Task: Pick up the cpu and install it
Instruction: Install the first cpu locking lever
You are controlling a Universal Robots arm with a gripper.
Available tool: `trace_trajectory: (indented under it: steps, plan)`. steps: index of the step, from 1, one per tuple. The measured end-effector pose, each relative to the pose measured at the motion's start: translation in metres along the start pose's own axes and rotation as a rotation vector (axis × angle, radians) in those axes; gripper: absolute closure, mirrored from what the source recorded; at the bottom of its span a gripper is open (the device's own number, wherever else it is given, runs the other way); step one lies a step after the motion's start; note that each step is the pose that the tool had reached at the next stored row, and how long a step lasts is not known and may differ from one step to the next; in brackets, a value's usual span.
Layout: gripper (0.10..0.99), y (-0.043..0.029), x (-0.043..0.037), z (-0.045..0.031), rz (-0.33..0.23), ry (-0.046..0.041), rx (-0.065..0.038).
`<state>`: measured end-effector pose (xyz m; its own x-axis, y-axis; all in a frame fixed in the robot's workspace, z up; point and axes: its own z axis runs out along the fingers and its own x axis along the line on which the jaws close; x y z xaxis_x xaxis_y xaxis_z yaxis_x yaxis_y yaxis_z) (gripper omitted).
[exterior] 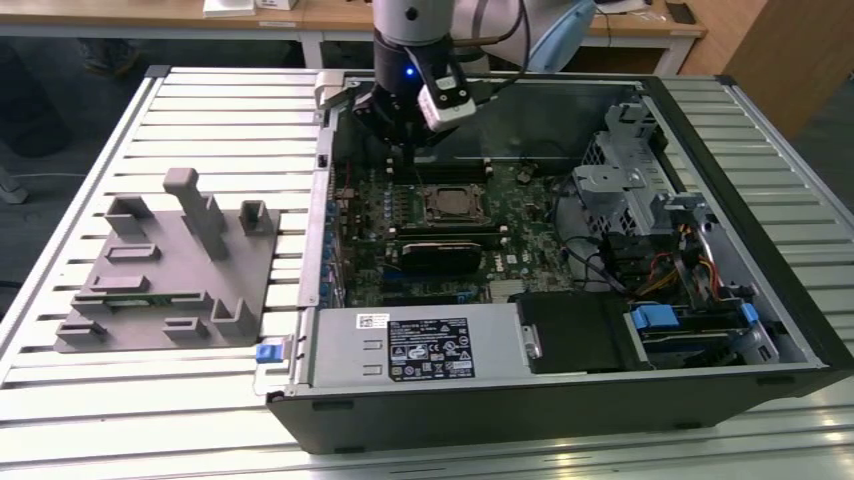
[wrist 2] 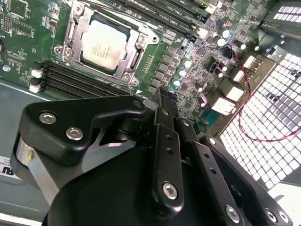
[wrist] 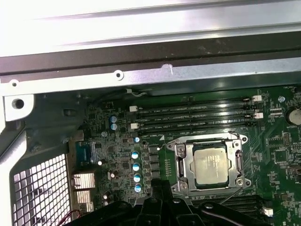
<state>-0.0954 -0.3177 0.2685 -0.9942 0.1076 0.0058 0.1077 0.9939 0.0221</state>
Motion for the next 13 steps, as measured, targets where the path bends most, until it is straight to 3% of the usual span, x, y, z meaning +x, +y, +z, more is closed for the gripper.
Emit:
trace_trajectory:
  steps: [13]
  plan:
    - [0.98, 0.0003, 0.0021, 0.0013, 0.0, -0.0002, 0.0]
